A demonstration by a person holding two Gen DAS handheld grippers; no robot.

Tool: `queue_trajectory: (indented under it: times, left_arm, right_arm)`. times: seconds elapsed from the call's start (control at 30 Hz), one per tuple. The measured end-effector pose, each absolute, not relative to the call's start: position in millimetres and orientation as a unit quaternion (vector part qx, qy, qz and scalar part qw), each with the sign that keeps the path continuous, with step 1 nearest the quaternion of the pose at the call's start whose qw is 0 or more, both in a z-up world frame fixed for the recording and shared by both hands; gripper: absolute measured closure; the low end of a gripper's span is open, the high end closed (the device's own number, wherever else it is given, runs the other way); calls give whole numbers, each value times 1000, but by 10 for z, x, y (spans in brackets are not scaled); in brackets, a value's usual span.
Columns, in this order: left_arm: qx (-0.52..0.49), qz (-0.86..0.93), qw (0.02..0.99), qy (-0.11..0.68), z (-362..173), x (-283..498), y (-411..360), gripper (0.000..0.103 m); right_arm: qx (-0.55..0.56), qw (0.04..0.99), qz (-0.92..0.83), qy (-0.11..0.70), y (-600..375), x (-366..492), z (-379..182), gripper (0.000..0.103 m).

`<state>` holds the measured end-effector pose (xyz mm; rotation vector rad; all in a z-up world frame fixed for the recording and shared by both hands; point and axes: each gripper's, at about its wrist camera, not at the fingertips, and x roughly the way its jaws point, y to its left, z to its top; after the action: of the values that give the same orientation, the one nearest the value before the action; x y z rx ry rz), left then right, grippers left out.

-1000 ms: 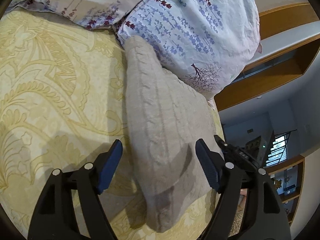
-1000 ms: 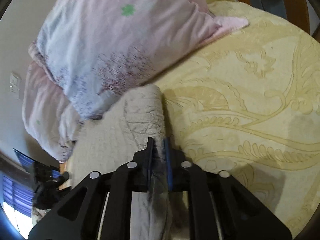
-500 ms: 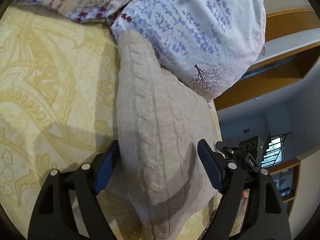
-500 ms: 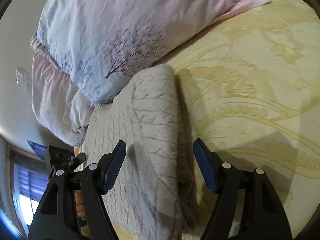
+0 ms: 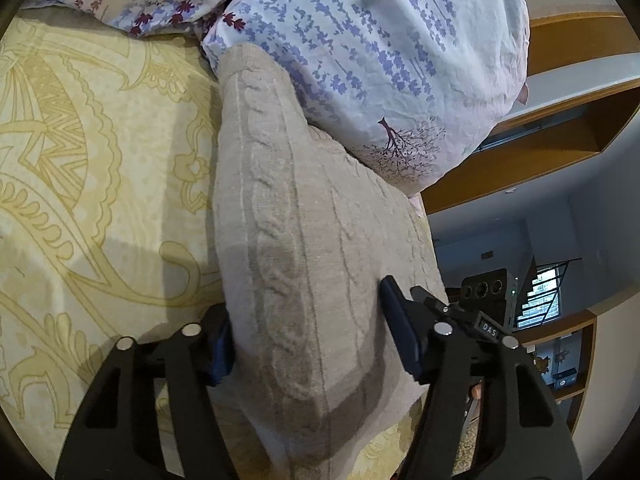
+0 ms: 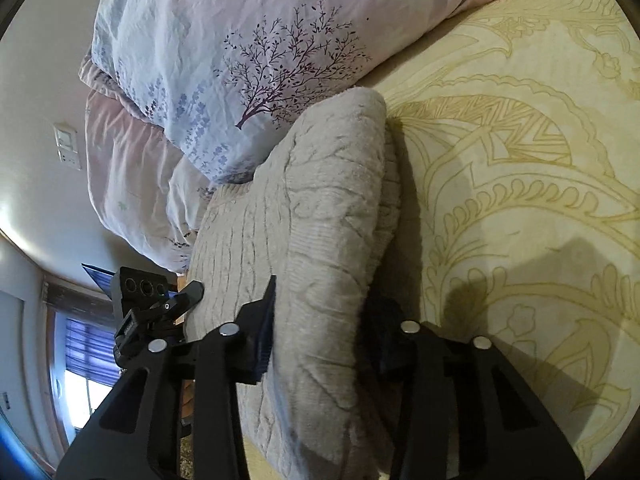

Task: Fold small clothes

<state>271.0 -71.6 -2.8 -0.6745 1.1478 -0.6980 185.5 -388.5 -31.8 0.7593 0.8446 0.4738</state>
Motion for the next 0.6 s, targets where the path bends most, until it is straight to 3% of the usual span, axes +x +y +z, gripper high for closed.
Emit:
queue_trajectory:
  times: [0.2, 0.6]
  left_arm:
    - [-297, -324, 739, 511, 27, 2664, -681, 61]
    - [-262, -329, 769, 481, 353, 2485, -61, 65]
  right_arm:
    - [347, 828, 224, 379, -3818, 1786, -241, 71]
    - [270, 859, 254, 353, -3152, 1719, 118, 73]
